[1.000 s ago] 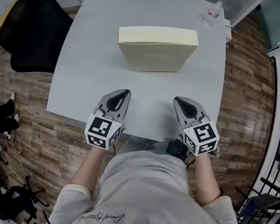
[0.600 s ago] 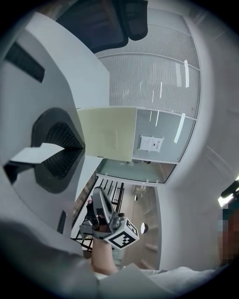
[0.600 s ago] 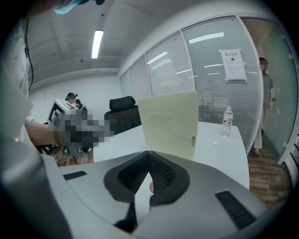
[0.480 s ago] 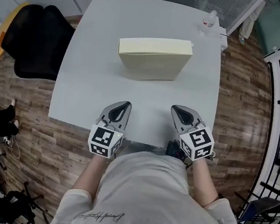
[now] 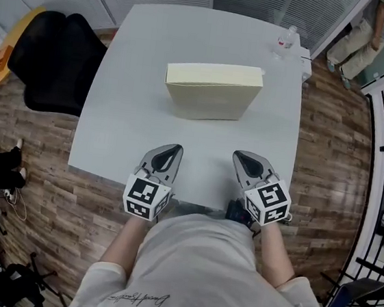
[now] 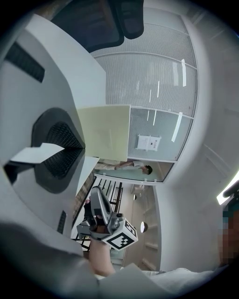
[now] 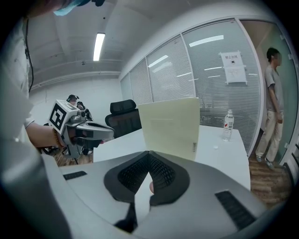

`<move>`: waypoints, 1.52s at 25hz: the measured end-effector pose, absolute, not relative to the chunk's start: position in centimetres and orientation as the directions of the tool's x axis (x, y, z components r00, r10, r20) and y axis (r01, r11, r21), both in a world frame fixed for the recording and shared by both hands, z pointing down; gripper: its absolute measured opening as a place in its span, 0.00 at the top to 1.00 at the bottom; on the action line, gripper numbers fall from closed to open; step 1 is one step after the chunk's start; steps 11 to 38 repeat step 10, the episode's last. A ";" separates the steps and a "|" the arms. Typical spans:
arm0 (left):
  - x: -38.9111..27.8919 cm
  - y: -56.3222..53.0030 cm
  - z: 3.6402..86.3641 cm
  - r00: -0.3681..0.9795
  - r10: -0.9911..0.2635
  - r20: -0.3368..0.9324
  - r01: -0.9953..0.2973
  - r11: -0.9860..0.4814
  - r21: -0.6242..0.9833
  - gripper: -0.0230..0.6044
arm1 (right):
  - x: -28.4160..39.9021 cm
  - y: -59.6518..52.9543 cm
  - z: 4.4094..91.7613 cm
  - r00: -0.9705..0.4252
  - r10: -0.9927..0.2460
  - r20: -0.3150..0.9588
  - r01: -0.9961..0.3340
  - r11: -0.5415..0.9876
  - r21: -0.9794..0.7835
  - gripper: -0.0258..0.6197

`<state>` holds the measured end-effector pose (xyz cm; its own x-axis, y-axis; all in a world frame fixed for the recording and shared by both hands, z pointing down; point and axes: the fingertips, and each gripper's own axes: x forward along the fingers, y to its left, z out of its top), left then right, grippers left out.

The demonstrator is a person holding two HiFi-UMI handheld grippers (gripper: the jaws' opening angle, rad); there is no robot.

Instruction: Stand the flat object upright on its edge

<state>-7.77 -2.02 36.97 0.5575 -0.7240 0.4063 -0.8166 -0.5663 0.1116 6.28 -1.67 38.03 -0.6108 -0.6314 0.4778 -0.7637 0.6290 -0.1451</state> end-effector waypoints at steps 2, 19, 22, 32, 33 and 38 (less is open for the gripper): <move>-7.8 -2.2 36.8 0.558 -0.726 0.402 -0.817 -0.566 0.110 0.94 | 6.1 -1.7 37.9 -0.612 -0.632 0.475 -0.762 0.631 -0.144 0.92; -7.9 -1.9 36.6 0.558 -0.725 0.404 -0.818 -0.564 0.117 0.94 | 6.1 -1.7 37.6 -0.611 -0.636 0.471 -0.764 0.629 -0.143 0.92; -7.9 -1.9 36.6 0.558 -0.725 0.404 -0.818 -0.564 0.117 0.94 | 6.1 -1.7 37.6 -0.611 -0.636 0.471 -0.764 0.629 -0.143 0.92; -7.9 -1.9 36.6 0.558 -0.725 0.404 -0.818 -0.564 0.117 0.94 | 6.1 -1.7 37.6 -0.611 -0.636 0.471 -0.764 0.629 -0.143 0.92; -7.9 -1.9 36.6 0.558 -0.725 0.404 -0.818 -0.564 0.117 0.94 | 6.1 -1.7 37.6 -0.611 -0.636 0.471 -0.764 0.629 -0.143 0.92; -7.9 -1.9 36.6 0.558 -0.725 0.404 -0.818 -0.564 0.117 0.94 | 6.1 -1.7 37.6 -0.611 -0.636 0.471 -0.764 0.629 -0.143 0.92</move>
